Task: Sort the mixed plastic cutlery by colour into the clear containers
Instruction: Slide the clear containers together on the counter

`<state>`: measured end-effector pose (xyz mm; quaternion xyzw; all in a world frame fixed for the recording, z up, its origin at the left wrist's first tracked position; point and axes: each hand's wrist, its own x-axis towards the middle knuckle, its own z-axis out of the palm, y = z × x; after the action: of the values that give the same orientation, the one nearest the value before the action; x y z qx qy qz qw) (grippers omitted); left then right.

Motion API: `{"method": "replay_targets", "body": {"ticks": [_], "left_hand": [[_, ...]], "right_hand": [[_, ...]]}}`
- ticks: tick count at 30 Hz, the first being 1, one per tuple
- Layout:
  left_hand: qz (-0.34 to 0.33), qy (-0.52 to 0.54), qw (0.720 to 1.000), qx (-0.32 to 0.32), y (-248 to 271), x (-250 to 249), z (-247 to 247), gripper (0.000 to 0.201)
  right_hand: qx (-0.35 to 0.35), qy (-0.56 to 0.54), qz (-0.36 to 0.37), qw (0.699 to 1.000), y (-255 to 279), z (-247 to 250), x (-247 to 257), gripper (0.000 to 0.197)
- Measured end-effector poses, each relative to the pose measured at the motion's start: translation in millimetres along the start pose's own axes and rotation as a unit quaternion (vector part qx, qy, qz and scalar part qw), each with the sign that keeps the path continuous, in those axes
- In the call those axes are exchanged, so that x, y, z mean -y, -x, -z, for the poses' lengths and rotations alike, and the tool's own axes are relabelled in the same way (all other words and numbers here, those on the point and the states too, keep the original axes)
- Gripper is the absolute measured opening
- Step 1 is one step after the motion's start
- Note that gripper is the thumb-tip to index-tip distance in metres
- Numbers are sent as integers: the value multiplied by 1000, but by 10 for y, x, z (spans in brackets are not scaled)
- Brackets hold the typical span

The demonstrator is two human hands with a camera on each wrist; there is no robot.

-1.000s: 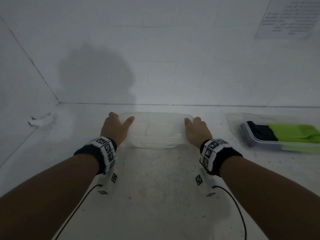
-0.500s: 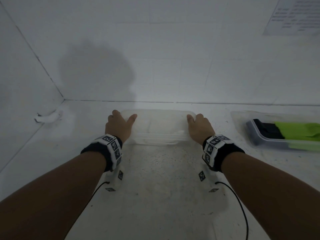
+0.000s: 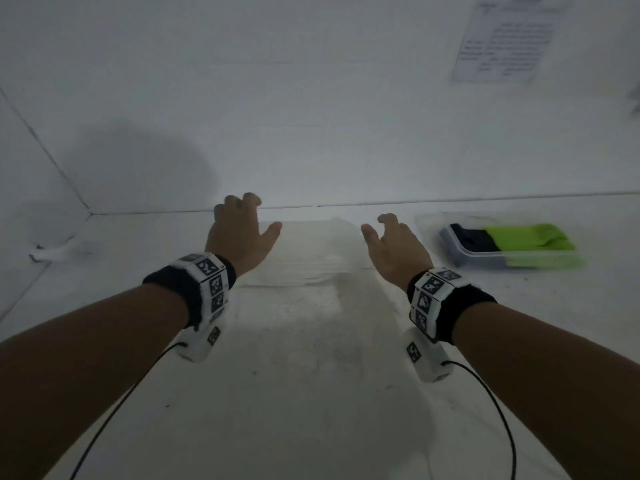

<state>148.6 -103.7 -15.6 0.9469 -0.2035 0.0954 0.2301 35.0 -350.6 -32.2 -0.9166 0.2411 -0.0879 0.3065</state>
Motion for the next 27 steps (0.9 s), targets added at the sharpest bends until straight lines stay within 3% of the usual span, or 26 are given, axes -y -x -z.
{"method": "replay_targets", "body": {"ticks": [2, 4, 8, 11, 21, 25, 27], "left_hand": [[-54, 42, 997, 47, 40, -390, -7, 39], [-85, 54, 989, 104, 88, -792, -67, 36], [-128, 47, 974, 178, 181, -1508, -309, 50], [-122, 50, 968, 214, 203, -1957, -537, 61], [75, 60, 967, 236, 29, -3066, -1579, 63], [151, 48, 956, 246, -7, -3235, -1770, 39], [150, 17, 957, 249, 8, -3267, -1791, 40]], "right_hand": [[-14, 12, -2, 1000, 54, 222, -107, 60], [-24, 23, -10, 999, 127, 435, -247, 63], [-53, 22, -36, 998, 258, 877, -691, 67], [-85, 14, -67, 994, 272, 1247, -1129, 64], [-123, 44, -147, 980, -208, 2125, -2761, 61], [-23, 23, -157, 987, -435, 2270, -3105, 56], [19, -3, -147, 989, -508, 2273, -3193, 50]]}}
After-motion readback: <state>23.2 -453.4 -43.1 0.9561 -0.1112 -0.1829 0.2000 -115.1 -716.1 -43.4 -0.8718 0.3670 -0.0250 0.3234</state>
